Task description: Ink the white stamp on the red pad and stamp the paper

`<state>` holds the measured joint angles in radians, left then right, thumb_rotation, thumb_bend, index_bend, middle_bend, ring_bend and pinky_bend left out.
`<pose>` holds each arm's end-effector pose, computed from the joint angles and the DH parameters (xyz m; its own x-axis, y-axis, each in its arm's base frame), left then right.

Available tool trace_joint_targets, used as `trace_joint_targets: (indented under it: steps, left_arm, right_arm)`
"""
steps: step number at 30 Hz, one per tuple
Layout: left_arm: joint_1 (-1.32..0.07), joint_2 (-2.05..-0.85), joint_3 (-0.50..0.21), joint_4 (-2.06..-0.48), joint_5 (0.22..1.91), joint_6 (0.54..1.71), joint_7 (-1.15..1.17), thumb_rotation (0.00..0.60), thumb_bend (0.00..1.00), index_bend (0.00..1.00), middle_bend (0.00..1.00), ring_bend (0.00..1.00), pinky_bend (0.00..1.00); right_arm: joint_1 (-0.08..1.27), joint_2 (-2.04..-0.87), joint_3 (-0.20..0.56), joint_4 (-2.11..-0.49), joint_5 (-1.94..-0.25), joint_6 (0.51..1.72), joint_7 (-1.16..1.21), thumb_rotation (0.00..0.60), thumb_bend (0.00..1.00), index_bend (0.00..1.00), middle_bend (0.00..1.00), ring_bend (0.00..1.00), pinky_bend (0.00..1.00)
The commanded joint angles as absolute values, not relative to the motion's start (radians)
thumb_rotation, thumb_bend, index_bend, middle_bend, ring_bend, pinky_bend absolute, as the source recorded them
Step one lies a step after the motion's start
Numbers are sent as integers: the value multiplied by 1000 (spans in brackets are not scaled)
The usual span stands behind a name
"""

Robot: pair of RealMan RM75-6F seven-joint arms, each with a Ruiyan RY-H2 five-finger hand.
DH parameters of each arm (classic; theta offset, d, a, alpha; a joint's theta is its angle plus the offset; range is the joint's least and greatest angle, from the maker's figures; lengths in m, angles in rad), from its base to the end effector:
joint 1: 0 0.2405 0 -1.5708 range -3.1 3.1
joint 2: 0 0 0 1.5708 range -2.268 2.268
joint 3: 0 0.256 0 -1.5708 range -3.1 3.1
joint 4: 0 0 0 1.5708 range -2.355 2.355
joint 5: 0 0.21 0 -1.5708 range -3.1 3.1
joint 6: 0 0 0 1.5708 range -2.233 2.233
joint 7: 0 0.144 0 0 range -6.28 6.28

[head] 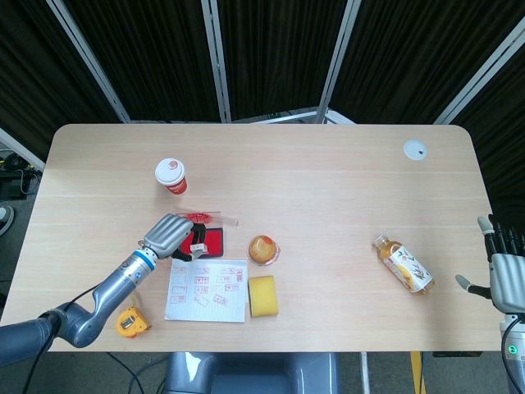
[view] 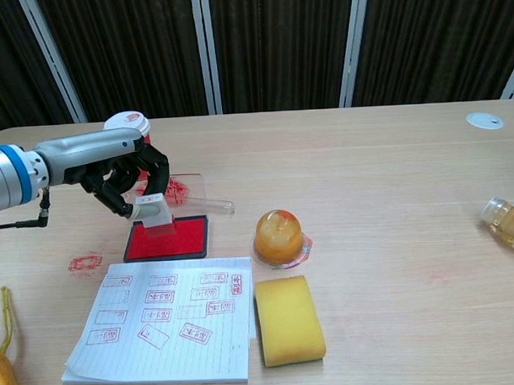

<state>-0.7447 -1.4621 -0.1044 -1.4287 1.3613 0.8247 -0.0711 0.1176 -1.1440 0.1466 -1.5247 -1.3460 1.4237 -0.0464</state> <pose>-0.1669 0.3365 -0.0120 0.3721 0.4259 0.8247 0.8771 -0.4520 -0.1623 -0.3346 -0.2116 0.1759 0.4638 0.0474 0.8847 -0.8815 0.1244 0.4555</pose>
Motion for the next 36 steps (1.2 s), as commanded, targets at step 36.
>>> trace_joint_targets:
  steps: [36]
  left_arm:
    - [-626, -1446, 138, -1558, 1582, 911, 22, 600, 383, 627, 595, 748, 786]
  right_arm:
    - [109, -1127, 146, -1539, -1352, 1433, -26, 600, 0, 0, 0, 0, 0]
